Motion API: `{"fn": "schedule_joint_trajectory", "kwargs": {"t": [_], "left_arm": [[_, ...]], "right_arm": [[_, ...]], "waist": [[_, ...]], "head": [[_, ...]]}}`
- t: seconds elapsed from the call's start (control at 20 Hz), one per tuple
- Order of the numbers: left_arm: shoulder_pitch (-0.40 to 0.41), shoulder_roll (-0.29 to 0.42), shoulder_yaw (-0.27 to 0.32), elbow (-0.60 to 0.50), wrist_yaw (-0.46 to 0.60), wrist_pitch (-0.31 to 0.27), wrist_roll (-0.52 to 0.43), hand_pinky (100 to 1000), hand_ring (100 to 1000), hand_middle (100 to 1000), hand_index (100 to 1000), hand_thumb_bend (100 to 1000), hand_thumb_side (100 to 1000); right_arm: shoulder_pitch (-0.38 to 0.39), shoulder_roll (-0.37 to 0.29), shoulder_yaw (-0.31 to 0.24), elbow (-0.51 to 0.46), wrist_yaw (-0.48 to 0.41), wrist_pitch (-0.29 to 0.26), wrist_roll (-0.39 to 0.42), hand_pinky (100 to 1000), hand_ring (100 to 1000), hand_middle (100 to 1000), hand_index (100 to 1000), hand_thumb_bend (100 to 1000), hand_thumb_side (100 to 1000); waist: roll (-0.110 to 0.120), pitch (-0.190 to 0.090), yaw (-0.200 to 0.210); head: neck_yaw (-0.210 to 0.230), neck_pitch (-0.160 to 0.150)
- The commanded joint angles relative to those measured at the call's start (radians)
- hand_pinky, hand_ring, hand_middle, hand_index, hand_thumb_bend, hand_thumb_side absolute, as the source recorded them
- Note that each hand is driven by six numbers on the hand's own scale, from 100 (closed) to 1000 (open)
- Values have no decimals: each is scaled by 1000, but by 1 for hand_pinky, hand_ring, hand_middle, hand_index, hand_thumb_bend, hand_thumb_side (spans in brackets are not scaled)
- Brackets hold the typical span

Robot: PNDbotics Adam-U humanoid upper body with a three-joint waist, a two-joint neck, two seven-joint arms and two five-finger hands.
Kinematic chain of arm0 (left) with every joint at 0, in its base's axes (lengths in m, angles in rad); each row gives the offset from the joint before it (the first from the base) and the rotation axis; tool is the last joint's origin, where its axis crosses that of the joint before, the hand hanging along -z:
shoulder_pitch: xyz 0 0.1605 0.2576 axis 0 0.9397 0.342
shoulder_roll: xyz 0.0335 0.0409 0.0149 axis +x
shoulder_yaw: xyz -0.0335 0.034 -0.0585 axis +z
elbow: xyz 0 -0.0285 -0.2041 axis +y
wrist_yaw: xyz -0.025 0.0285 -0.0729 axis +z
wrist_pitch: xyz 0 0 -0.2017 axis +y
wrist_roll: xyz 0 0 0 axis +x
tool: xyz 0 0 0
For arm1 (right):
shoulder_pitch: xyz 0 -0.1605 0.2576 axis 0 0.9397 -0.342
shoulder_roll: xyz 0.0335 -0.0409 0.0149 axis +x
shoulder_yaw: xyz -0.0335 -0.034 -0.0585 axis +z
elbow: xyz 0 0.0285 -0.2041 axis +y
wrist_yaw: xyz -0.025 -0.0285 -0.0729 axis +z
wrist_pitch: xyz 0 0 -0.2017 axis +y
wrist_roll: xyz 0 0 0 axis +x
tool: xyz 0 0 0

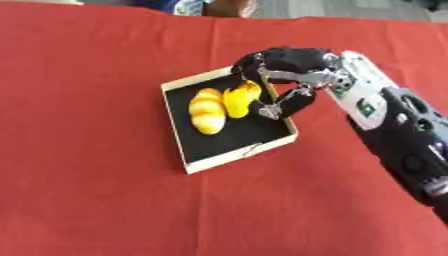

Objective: Pick up objects on the table and place them in the box.

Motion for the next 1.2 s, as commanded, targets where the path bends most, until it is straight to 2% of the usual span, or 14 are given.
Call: {"fn": "schedule_joint_trajectory", "kwargs": {"t": [0.05,0.25,0.45,0.55,0.75,1.05,1.1,1.2], "left_arm": [[-10,12,5,-16,2,0,-3,841,839,675,809,100,706],[-8,13,6,-16,1,1,-2,842,839,674,809,100,707],[-7,13,5,-16,1,2,-3,842,840,674,809,100,707],[-7,13,6,-16,0,2,-3,842,840,674,809,100,707],[-6,14,6,-16,0,2,-3,842,839,674,809,100,706],[-5,16,7,-16,-1,1,-1,842,840,675,810,100,705],[-5,16,7,-16,-1,1,-1,842,839,675,810,100,704],[-5,17,8,-16,-2,0,1,842,839,675,810,100,703]], "right_arm": [[-10,-22,-10,-25,55,-46,5,886,1000,869,926,154,101],[-7,-35,-28,-48,97,-98,-20,917,1000,902,950,199,355],[-2,-50,-41,-62,108,-115,-56,922,1000,902,953,201,405],[2,-58,-50,-73,102,-117,-72,924,1000,906,956,194,403],[5,-71,-77,-114,64,-101,-98,921,1000,906,957,186,335],[16,-92,-147,-198,-41,-28,-127,906,1000,896,950,145,159],[19,-97,-162,-216,-65,-14,-132,901,1000,893,950,137,100],[27,-110,-196,-256,-116,11,-147,894,1000,890,949,125,100]], "waist": [[4,-22,-2],[4,-24,-3],[3,-25,-6],[3,-25,-6],[4,-28,-9],[8,-37,-14],[9,-38,-15],[10,-41,-18]], "head": [[-2,-4],[1,-6],[3,-5],[4,-5],[5,-5],[9,-5],[10,-4],[13,-4]]}}
